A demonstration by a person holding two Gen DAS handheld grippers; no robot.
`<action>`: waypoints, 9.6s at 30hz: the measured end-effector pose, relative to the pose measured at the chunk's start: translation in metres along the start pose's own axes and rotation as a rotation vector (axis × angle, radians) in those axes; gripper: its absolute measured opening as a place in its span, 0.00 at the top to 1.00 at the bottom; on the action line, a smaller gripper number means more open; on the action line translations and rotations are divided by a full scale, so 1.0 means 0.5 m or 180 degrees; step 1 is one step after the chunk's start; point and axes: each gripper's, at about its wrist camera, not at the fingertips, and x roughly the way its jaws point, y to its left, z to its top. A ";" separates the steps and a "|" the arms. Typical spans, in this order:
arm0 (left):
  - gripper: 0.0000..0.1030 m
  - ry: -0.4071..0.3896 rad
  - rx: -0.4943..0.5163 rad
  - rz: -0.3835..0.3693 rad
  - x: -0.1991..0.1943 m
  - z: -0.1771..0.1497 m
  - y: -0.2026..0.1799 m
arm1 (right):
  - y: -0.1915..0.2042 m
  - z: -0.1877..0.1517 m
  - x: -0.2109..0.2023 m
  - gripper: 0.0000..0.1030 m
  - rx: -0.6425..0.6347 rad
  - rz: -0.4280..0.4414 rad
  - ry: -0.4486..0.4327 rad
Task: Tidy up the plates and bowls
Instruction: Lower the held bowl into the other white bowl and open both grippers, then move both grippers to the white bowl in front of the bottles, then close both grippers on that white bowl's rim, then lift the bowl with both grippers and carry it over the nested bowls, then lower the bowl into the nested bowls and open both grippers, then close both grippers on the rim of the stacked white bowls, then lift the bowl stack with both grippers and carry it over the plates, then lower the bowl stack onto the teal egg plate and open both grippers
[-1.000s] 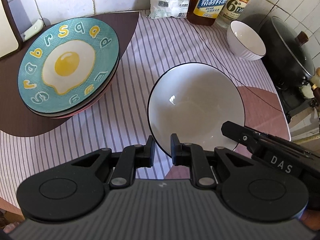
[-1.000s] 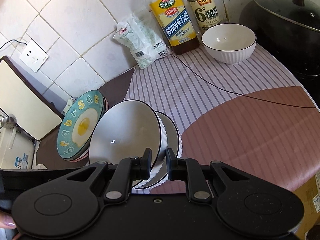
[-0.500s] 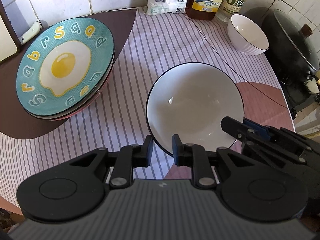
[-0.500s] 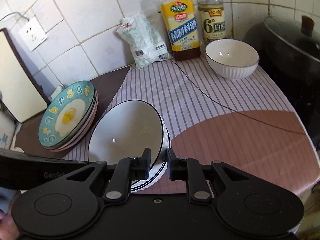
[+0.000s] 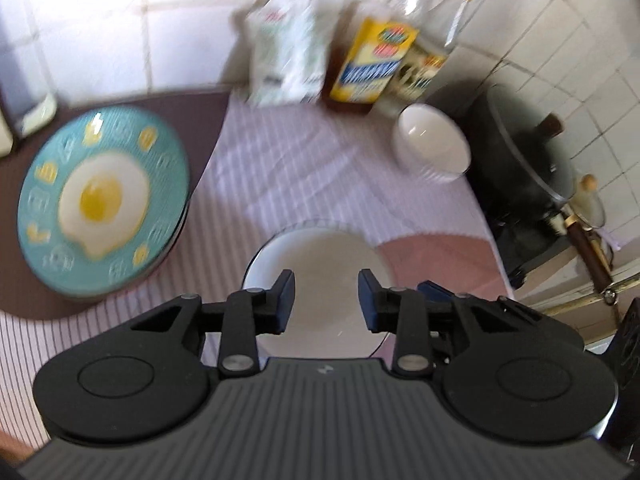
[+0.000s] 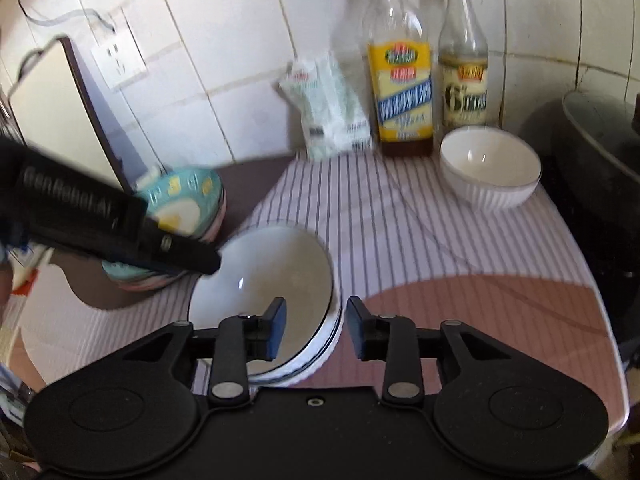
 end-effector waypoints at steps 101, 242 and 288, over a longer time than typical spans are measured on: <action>0.87 0.0153 -0.0248 -0.0107 -0.015 -0.023 0.041 | 0.104 -0.030 -0.005 0.09 -0.0651 -0.0027 -0.0324; 0.68 -0.0563 -0.0542 0.0097 -0.081 -0.038 0.249 | 0.194 -0.010 0.172 0.08 -0.1104 0.0856 -0.0793; 0.54 -0.0834 -0.1020 0.0626 -0.028 0.016 0.437 | 0.347 0.074 0.356 0.05 -0.1518 0.0747 -0.0155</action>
